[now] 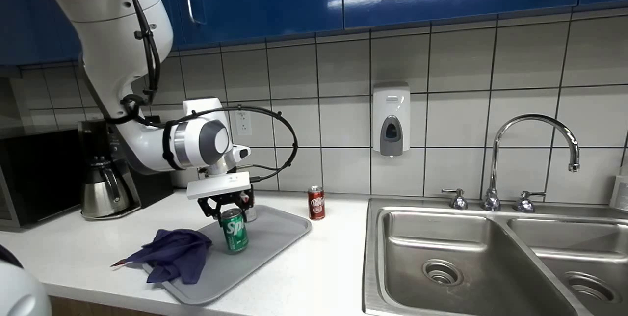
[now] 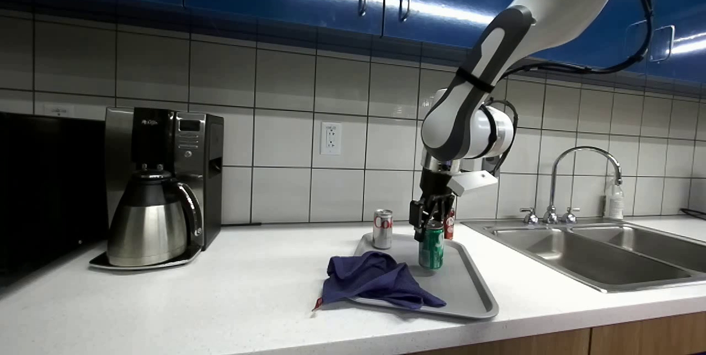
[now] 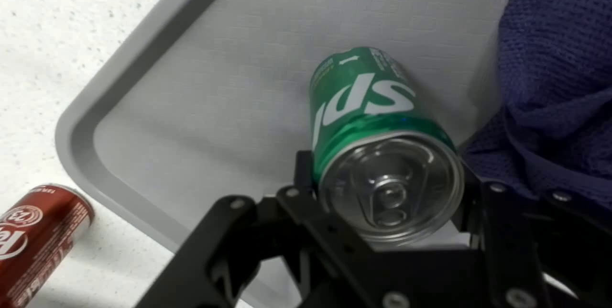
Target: Remove the green and grey cans from the tray
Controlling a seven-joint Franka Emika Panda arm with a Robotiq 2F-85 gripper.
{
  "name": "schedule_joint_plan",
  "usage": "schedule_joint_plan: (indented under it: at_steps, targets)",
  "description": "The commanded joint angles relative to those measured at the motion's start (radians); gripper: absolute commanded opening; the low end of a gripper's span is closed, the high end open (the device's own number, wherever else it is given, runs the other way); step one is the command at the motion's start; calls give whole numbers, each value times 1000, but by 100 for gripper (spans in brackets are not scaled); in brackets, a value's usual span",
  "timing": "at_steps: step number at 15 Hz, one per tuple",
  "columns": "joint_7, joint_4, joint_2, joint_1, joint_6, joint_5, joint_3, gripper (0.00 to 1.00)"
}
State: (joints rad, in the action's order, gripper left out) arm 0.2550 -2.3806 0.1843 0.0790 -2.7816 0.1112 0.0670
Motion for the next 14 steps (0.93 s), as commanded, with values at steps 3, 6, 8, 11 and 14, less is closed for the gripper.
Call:
schedule_joint_plan:
  at_steps: [3, 6, 8, 11, 14]
  targets:
    - [34, -37, -84, -33, -4, -36, 15, 38]
    - [24, -50, -106, -40, -7, -41, 6, 38]
    - [13, -62, -119, -45, -7, -41, -2, 38]
    - [-4, -80, -139, -51, -5, -28, -18, 38]
    - [13, -102, -160, -63, -5, -20, -37, 38]
